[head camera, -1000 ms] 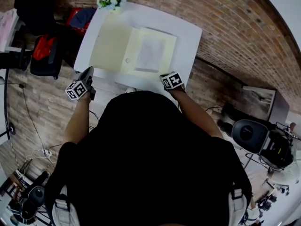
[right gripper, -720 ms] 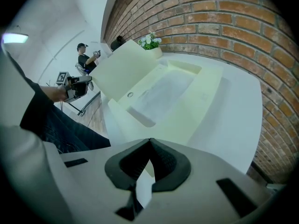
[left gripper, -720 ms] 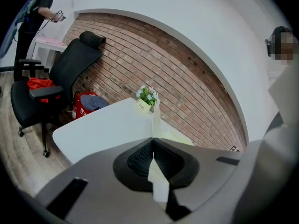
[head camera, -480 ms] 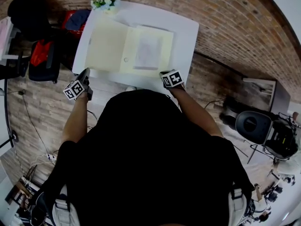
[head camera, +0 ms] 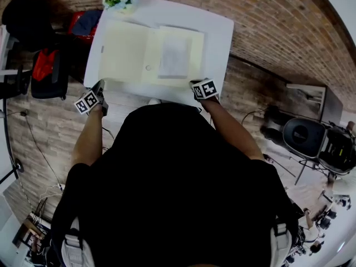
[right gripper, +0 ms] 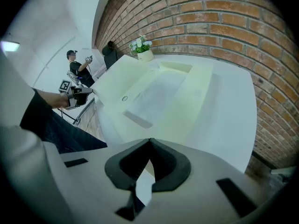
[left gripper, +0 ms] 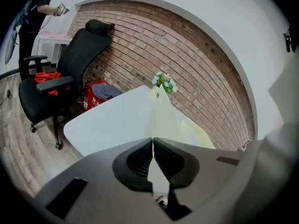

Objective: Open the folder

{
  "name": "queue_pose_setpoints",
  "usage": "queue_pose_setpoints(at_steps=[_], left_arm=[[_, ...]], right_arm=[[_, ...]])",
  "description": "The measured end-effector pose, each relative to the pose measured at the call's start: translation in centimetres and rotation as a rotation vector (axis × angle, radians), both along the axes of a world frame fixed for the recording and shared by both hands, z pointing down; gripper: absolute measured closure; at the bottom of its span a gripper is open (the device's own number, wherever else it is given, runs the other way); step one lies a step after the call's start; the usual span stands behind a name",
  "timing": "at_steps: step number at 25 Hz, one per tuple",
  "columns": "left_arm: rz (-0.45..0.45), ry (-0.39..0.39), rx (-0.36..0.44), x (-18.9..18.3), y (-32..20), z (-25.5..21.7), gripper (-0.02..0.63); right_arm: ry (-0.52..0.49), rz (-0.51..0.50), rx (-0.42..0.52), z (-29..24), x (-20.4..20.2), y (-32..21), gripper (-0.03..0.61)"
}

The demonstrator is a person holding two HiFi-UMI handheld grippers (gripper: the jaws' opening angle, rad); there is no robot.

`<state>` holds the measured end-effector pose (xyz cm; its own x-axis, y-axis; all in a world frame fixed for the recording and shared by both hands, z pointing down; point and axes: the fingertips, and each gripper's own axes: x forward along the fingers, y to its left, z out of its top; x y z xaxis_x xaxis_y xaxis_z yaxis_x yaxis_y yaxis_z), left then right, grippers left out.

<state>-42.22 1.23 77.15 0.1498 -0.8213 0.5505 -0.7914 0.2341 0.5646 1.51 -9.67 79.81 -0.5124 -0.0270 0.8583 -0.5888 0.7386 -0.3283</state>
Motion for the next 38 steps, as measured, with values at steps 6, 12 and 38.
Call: queue_pose_setpoints(at_steps=[6, 12, 38], left_arm=[[-0.002, 0.014, -0.037, -0.8, 0.2, 1.8, 0.595], [0.000, 0.017, -0.059, -1.0, 0.2, 2.8, 0.592], [-0.025, 0.035, -0.045, -1.2, 0.3, 3.0, 0.558]], right_arm=[[-0.003, 0.050, -0.011, 0.2, -0.1, 0.0, 0.555], [-0.007, 0.084, -0.009, 0.1, 0.0, 0.0, 0.555], [-0.023, 0.112, -0.030, 0.4, 0.1, -0.1, 0.555]])
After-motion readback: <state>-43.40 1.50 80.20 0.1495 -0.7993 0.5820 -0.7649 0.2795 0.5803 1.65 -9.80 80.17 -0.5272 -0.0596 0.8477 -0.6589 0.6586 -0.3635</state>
